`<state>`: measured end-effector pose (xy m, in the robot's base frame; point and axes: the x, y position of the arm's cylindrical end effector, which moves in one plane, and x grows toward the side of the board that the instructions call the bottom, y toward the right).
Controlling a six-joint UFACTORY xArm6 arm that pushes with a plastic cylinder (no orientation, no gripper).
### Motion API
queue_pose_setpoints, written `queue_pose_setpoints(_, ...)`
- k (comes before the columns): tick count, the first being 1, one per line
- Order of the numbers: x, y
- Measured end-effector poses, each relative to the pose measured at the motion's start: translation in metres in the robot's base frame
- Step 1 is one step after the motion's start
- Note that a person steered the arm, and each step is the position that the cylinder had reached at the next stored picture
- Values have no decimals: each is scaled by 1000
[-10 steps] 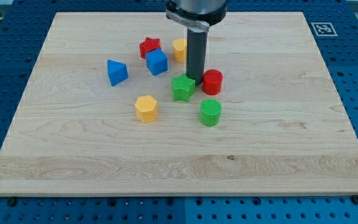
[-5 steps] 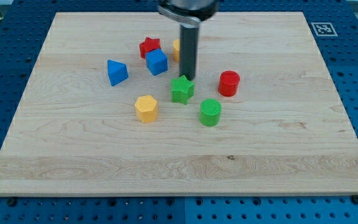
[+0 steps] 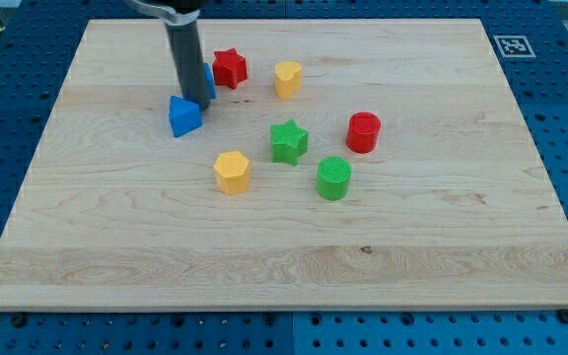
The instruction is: Move the blue cube vertically to the top of the blue triangle
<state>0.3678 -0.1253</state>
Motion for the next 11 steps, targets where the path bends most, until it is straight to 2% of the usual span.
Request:
queue_pose_setpoints(3,21,-13)
queue_pose_setpoints(5,3,-9)
queue_pose_setpoints(9,-3,63)
queue_pose_setpoints(11,-18,23)
